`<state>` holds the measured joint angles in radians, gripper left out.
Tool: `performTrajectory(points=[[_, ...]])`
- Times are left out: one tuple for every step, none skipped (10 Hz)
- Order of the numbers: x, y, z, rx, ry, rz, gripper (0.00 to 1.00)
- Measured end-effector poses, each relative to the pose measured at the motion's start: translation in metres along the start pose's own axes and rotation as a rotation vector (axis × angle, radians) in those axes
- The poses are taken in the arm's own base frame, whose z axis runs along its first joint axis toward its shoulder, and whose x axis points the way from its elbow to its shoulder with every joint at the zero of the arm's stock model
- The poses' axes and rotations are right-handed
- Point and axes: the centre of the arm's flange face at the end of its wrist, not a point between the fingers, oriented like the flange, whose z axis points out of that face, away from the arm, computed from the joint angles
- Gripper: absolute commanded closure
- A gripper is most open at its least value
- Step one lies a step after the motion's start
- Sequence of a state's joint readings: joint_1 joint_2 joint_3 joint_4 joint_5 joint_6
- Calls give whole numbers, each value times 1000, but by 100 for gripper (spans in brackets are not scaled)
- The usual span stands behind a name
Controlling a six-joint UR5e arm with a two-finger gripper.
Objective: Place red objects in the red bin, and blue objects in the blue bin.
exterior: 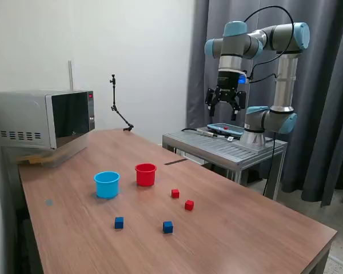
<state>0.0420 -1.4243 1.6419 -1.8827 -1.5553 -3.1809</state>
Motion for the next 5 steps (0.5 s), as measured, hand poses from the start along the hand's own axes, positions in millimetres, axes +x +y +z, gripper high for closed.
performTrajectory(points=[[-2,18,4,-3,-1,1,0],[-4,34,6,-8,-3,0,0],[-6,50,10,-12,-4,-7,0],[-9,65,12,-18,-4,-14,0],[-12,78,14,-27,-5,-21,0]])
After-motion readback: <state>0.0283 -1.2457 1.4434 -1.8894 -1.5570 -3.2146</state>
